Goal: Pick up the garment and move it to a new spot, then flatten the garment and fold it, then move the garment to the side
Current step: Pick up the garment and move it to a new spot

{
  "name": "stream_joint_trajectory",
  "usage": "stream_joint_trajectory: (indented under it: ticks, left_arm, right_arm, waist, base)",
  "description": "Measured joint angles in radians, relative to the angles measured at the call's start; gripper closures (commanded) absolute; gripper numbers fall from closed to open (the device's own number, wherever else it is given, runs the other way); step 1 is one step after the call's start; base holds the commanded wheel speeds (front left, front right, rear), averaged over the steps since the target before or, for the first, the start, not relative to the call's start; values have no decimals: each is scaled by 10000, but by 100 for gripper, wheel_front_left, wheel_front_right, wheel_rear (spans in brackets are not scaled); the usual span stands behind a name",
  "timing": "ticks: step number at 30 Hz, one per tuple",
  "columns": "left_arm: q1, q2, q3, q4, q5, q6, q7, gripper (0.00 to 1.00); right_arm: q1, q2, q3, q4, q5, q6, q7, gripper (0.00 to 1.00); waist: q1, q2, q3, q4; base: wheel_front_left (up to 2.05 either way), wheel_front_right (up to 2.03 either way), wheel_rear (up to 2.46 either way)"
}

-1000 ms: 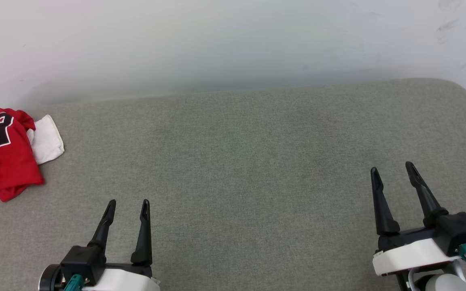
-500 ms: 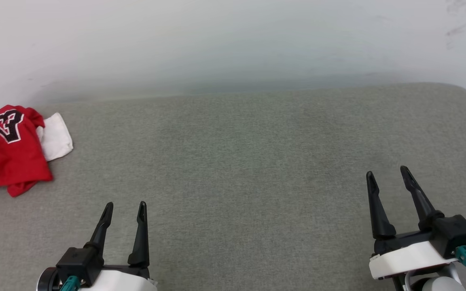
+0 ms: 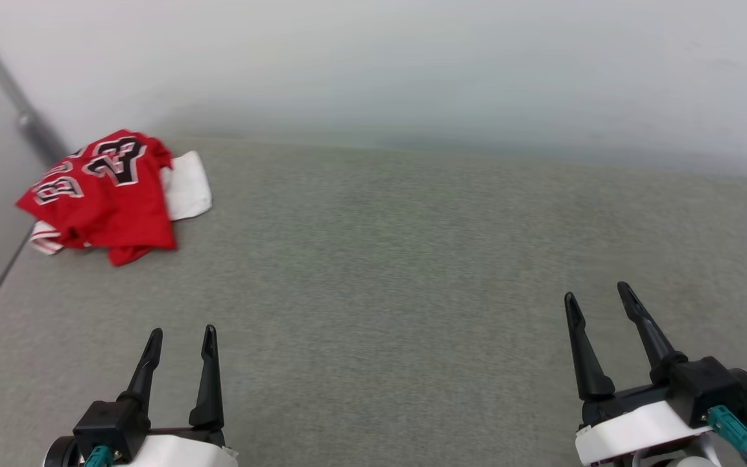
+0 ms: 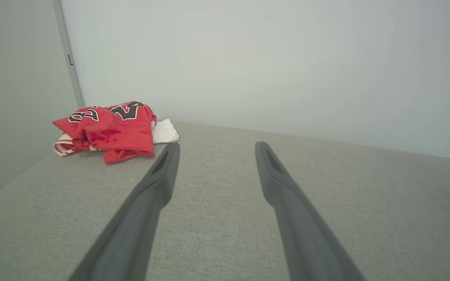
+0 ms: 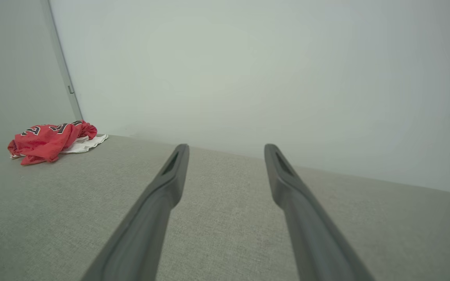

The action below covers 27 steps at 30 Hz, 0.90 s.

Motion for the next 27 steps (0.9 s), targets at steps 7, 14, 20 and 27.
stream_joint_trajectory:
  ticks: [7,14,20,27]
  left_arm:
    - [125,2,111,-119,115,-25,0,0]
    - [244,0,127,-253,201,-61,0,0]
    - [318,0,119,-362,286,-63,0,0]
    - [318,0,121,-403,305,-98,0,0]
  right_arm:
    - [112,2,203,46,111,0,0,0]
    - [124,2,477,42,180,0,0,0]
    - [132,2,529,63,196,0,0,0]
    - [132,2,562,100,226,0,0,0]
  waist:
    - [0,0,-129,1023]
    - [0,0,-223,1880]
    - [0,0,-229,2356]
    - [0,0,-193,2587]
  base:
    - [0,0,0]
    - [0,0,0]
    - [0,0,0]
    - [0,0,0]
